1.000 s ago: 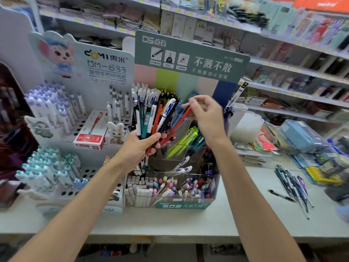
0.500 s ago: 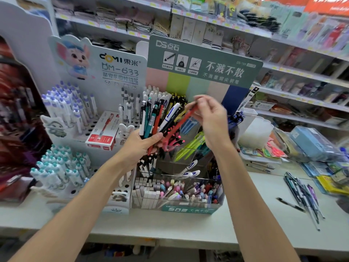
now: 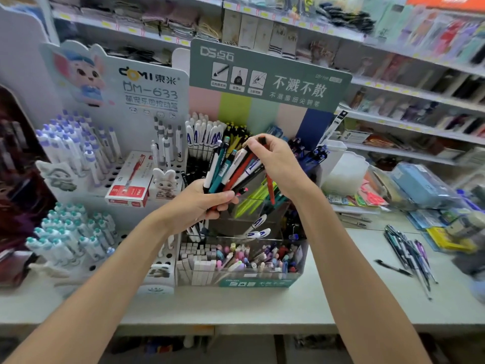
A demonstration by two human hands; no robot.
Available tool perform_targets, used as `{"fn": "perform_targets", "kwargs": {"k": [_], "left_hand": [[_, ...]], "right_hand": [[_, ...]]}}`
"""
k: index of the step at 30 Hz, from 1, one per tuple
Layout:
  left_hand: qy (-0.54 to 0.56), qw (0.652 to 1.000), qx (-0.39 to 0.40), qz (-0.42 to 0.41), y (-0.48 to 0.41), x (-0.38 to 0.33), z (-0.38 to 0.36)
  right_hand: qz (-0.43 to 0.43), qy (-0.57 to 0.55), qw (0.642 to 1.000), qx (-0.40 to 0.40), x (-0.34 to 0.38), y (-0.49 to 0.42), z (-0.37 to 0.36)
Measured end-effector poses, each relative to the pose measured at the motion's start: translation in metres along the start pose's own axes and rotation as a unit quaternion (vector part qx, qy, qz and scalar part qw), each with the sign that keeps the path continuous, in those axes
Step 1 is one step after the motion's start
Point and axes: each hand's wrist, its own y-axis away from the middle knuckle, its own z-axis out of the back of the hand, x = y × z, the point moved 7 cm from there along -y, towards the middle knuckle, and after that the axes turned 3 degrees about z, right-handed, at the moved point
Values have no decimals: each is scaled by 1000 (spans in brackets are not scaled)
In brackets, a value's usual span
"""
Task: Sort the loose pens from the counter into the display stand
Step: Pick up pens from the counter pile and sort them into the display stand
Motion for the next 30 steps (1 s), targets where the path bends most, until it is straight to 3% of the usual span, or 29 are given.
{"fn": "perform_targets", "kwargs": {"k": [4,8,14,18,20,21,24,27,30], "left_hand": [[15,1000,4,0,-5,-2,-6],[29,999,5,-18,-7,2,-10],[5,1000,2,-10,-13,6,-21],[-25,1000,14,-10,-20,7,-32],[-31,999,8,-2,-26,10,-37],[-35,999,3,1,-30,11,-39],[-23,1000,-19,5,-41,21,-45],[18,998,-59,13,-50,30,-48],[32,996,-80,15,-58,35,-54]], "right_hand": [[44,-8,999,-21,6,4,10],[13,3,997,70,3,12,11],[43,34,998,26,-3,15,23],[32,49,998,37,-12,20,34],[10,-33,999,-28,-20,20,49],[-11,-126,988,-92,-27,20,63],[-41,-332,903,-271,-50,27,113],[-33,-368,871,-325,-75,34,142],[-47,-285,887,-360,-106,36,151]]}}
